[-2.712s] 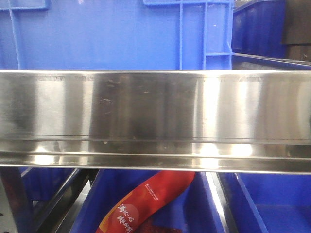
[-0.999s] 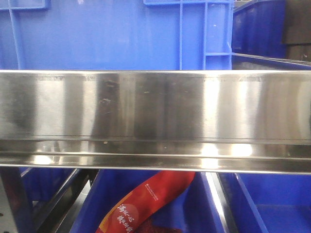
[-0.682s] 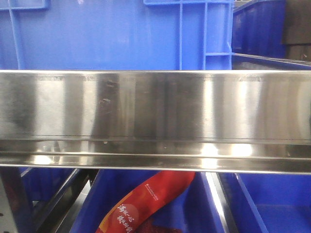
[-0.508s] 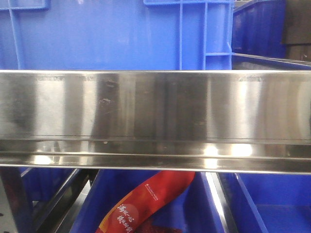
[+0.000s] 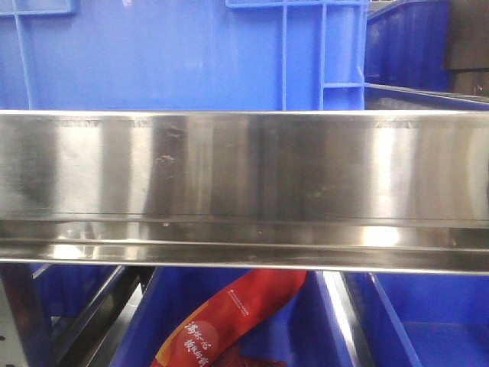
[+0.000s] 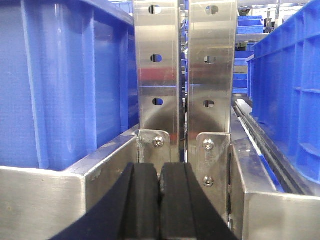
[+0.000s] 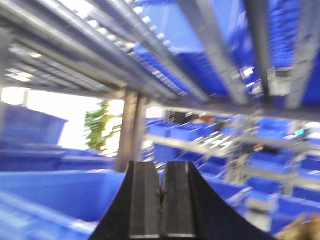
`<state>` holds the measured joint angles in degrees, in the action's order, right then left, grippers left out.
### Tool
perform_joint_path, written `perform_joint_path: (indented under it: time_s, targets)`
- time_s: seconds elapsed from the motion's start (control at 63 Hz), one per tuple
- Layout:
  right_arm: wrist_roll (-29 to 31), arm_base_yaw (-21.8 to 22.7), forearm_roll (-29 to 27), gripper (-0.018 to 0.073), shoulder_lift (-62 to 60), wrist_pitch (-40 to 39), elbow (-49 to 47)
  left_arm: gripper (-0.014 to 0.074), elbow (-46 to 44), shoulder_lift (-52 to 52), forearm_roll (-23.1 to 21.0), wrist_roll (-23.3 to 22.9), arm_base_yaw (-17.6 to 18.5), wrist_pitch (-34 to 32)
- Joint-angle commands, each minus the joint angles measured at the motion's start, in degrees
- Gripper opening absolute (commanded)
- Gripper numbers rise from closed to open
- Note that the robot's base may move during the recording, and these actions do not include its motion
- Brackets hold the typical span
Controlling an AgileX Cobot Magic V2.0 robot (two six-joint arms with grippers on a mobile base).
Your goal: Grab PVC pipe and place in blue bin
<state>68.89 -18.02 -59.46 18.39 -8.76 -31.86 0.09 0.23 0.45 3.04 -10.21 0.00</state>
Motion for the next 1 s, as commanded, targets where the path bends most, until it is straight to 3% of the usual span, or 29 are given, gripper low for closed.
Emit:
perform_joint_path:
  time_s: [0.0,0.063,0.19,0.412,0.508,0.666,0.761,0.983]
  targets:
    - [-3.2,0.2,6.7,-0.0162,-0.3,-6.2,0.6,-0.0111,-0.1,-0.2,0.2,-0.3,0.2,-1.1]
    - [-7.3,0.2,11.3,-0.0162,-0.4,-9.6,1.4,-0.0111,-0.1,-0.2,0.2,-0.3,0.2,-1.1]
    - [-14.1,0.3,12.3,-0.0162,-0.6,-12.3,2.4,-0.0111,-0.1,-0.2,0.2,-0.3,0.2,-1.1]
    - [-17.4,4.4,19.7,-0.0162,-2.7,-11.0,6.0,-0.0111,-0.1,-0.2,0.2,-0.3,0.2,-1.1]
    - [-24.1,6.8,25.1,-0.0162,-3.6,-9.1,7.4,-0.0111,-0.1,-0.2,0.2,-0.3,0.2,-1.1]
    - [-43.5,10.7,36.2,-0.0162,-4.4,-2.1,8.1,-0.0111,-0.1,-0.2,0.2,-0.3,0.2,-1.1]
    - [-50.3,13.8,42.2,-0.0162,-4.8,1.7,8.1,-0.0111,-0.1,-0.2,0.2,-0.3,0.2,-1.1]
    - [-50.9,21.7,45.5,-0.0162,-7.5,7.2,8.1,-0.0111,-0.1,-0.2,0.2,-0.3,0.2,-1.1]
